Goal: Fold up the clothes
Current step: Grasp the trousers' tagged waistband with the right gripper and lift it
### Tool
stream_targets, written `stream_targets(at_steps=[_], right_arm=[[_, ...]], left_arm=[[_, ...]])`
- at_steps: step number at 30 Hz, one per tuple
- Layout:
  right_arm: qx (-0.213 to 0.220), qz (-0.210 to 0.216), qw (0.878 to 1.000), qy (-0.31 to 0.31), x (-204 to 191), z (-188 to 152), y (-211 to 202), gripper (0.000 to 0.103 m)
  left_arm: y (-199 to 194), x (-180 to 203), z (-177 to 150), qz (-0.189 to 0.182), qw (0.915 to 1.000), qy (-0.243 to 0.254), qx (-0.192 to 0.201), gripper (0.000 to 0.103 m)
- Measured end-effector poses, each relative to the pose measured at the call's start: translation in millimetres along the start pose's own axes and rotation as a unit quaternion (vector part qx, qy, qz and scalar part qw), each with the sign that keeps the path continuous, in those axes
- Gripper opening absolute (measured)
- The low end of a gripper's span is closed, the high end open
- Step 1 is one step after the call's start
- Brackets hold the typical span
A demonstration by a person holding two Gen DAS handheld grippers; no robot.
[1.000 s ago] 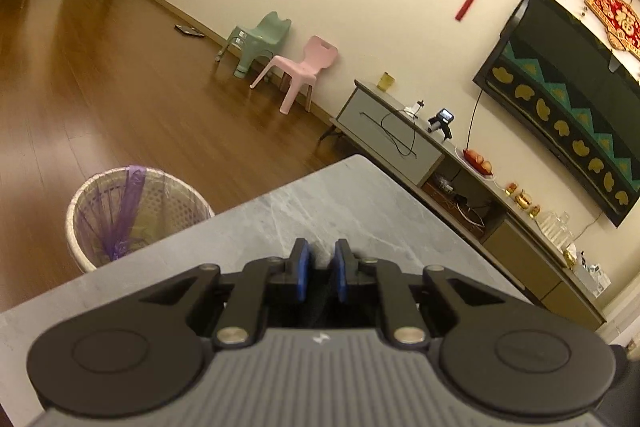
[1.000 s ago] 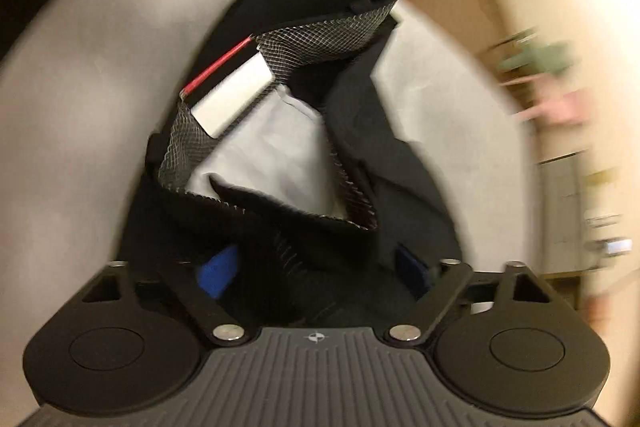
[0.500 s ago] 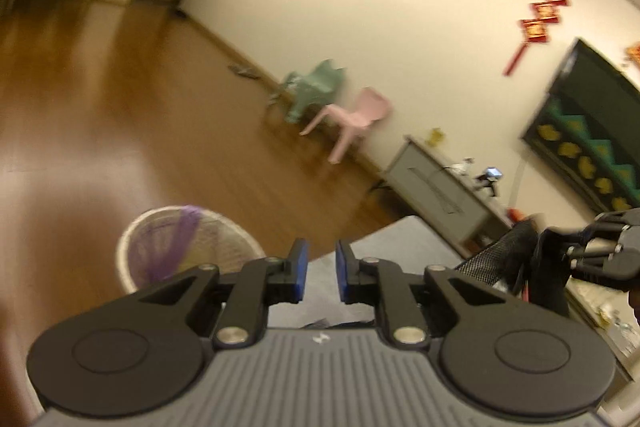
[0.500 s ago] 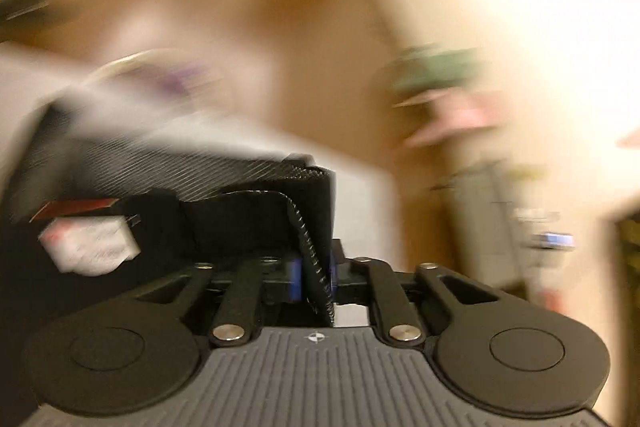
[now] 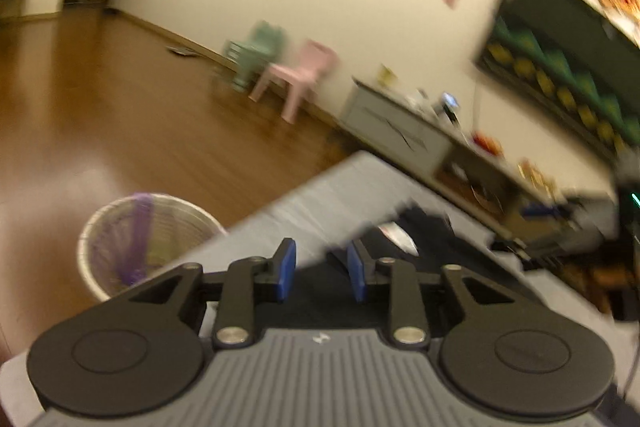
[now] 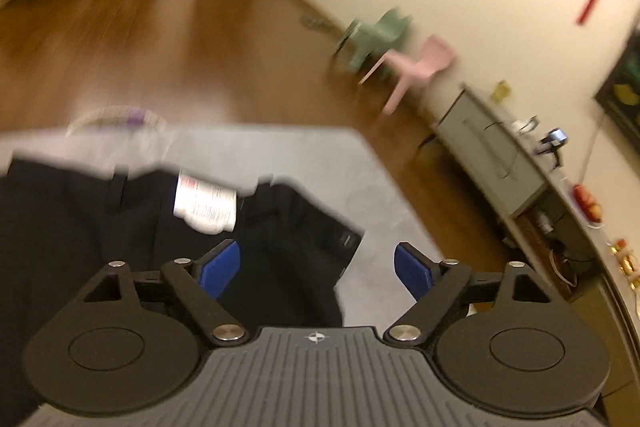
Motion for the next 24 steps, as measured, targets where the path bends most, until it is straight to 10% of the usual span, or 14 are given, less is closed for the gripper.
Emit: stream_targets(at_steps=[6, 9, 11, 19, 24], right_arm=[[-0.017, 0.061, 0.998, 0.023, 8, 13, 63, 0.083], [-0.064, 0.113, 0.991, 0.031, 5, 17, 98, 0.019], [-0.066, 0.126, 0.99, 0.007, 0, 17, 98, 0.006], [0.134, 0.242, 0.96, 0.045, 1, 6, -45, 0.002], [0.051, 0.187, 0.974, 0.114, 23, -4, 17, 0.004]], left_arm=[[20, 27, -13, -0.026, 0.9977, 0.053, -0.035, 0.028], [29, 23, -17, -0.018, 0.9975, 0.052, -0.045, 0.027], [30, 16, -18, -0.016, 0.998, 0.038, -0.048, 0.027], [19, 4, -8, -0.005, 0.9998, 0.0, -0.017, 0.027], [26, 17, -14, -0.019, 0.9986, 0.022, -0.044, 0.027]])
Point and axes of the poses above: each gripper's, at about its wrist camera, not at the fingertips, and y roughly the way its jaws point, x to its right, z to its top, the point moved 1 cm from there along y, roughly the way its jaws point, and after that the axes turned 2 degrees about -x, right-handed, at the moved point
